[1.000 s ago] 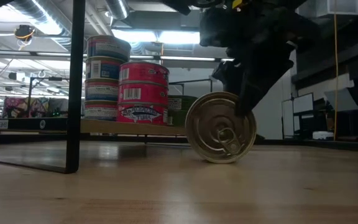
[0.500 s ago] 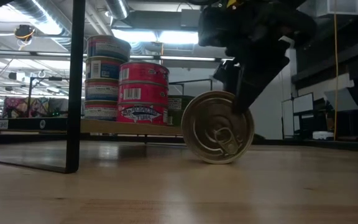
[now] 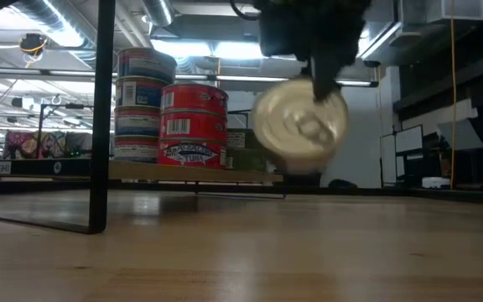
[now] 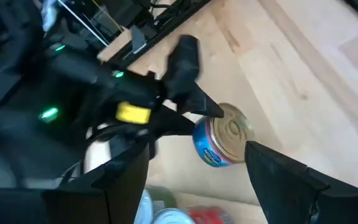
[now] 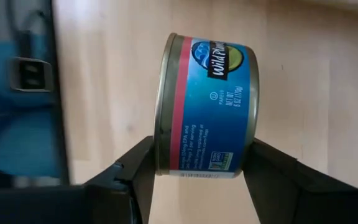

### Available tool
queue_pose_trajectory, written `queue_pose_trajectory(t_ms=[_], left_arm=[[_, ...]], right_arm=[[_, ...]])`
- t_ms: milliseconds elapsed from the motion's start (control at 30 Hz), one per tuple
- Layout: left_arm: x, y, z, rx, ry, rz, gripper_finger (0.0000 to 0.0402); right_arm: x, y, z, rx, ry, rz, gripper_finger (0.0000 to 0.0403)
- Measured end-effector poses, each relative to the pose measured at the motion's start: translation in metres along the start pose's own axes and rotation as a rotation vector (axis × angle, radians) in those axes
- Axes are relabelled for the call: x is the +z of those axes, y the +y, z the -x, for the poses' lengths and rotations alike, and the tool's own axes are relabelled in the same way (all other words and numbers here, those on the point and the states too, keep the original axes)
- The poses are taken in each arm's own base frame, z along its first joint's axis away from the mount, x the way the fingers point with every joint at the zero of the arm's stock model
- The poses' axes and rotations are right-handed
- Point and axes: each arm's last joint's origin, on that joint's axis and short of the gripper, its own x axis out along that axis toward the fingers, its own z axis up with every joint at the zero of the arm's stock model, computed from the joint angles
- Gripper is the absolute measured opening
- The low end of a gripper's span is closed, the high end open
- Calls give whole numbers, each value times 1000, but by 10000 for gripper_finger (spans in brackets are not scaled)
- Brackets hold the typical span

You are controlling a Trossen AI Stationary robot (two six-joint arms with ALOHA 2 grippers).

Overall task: Stack canned seafood by type on shelf
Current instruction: Stack the blue tuna can on top of the blue tuna can on the shelf

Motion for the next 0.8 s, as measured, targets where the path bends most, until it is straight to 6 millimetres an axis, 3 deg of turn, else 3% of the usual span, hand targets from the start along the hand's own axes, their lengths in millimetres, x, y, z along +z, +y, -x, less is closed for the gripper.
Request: queue_pose_trajectory(t_ms=[467, 800], left_arm=[[6, -24, 23, 172, 2, -345, 263], [6, -29, 37, 444, 116, -577, 263]], right_arm=[[48, -44, 109, 351, -204, -273, 201], [70, -65, 162, 521, -401, -383, 202]])
